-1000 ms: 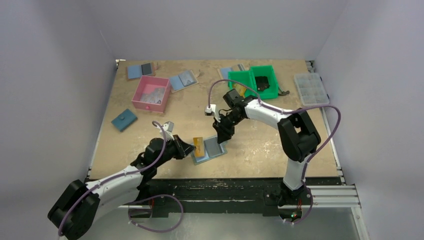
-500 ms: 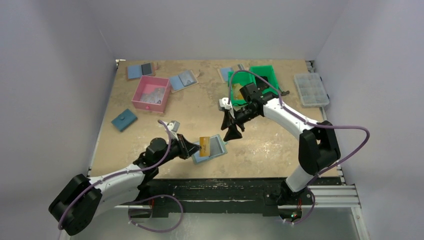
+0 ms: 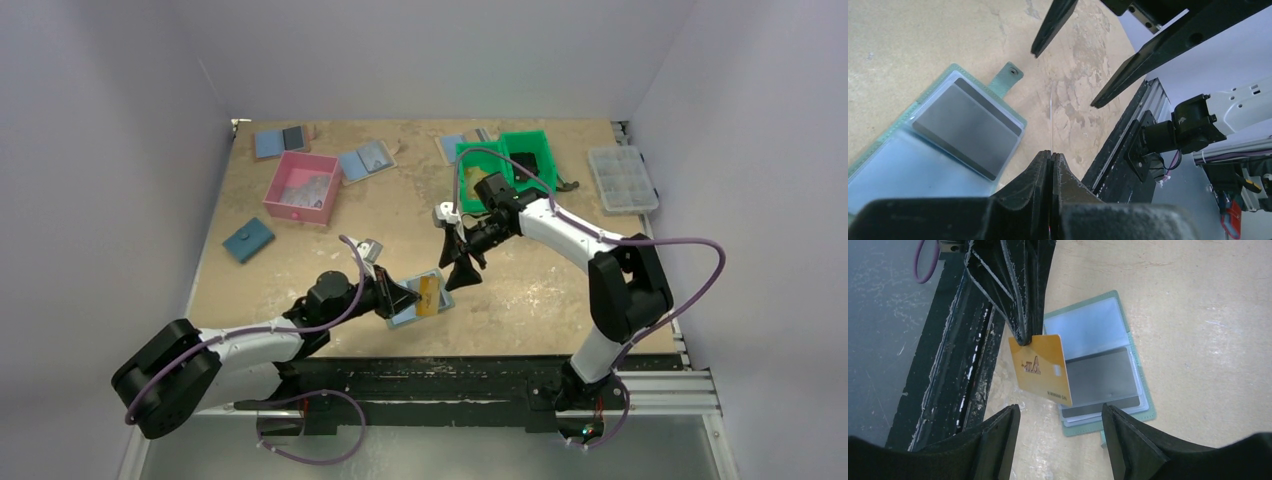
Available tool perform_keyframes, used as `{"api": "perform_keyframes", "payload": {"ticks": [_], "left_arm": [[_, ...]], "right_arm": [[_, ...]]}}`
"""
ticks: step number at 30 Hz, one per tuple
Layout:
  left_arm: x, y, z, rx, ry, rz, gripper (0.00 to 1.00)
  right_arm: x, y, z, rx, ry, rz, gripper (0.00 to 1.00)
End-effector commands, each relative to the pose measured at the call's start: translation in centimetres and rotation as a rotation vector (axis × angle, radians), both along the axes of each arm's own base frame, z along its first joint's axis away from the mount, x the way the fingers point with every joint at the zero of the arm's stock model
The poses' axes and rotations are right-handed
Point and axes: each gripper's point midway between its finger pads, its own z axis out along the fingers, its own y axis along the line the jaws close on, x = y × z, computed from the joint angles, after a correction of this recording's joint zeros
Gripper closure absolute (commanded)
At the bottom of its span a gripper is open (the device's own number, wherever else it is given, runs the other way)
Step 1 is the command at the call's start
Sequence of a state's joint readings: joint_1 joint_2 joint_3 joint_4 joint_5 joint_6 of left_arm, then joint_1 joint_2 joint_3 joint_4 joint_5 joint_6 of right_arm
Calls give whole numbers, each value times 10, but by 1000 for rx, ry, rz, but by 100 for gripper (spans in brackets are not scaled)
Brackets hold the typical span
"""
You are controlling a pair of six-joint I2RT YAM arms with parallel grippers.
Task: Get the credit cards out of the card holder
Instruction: Place the credit card in the storage box.
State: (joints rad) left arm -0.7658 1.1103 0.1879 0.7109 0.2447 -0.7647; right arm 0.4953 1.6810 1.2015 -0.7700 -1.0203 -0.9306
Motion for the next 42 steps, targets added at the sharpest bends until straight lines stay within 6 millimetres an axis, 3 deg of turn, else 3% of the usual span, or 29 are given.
{"api": "perform_keyframes", "payload": {"ticks": [1, 5, 8, 13, 15, 20, 23, 26, 28, 34, 42], "left_arm": [[4, -18, 31, -56, -102, -45, 100], [5, -21, 31, -52, -101, -50, 100], [5, -21, 30, -45, -100, -47, 100], [8, -16, 27, -23, -92, -14, 100], [11, -10, 23, -1, -66, 26, 97], [21, 12, 29, 36, -69, 157, 67], [24, 33, 37, 21, -84, 256, 46], [26, 57, 39, -12, -70, 371, 15], [26, 71, 38, -45, -60, 438, 2], [19, 86, 42, -95, -76, 475, 1], [19, 84, 33, -35, -47, 467, 1]], "right_arm": [[-10, 12, -5, 0, 40, 25, 31], [-21, 20, -13, -36, 71, 64, 37], [-26, 23, -16, -52, 88, 86, 50], [-24, 23, -14, -71, 101, 104, 100], [-22, 22, -12, -81, 96, 105, 100], [-11, 15, -7, -95, 62, 77, 100], [3, 5, 1, -81, 40, 30, 100], [23, -10, 10, -66, 1, -54, 100], [41, -20, 17, -60, -40, -129, 100], [98, -60, 45, -32, -153, -424, 100], [166, -110, 72, -52, -269, -771, 100]]}}
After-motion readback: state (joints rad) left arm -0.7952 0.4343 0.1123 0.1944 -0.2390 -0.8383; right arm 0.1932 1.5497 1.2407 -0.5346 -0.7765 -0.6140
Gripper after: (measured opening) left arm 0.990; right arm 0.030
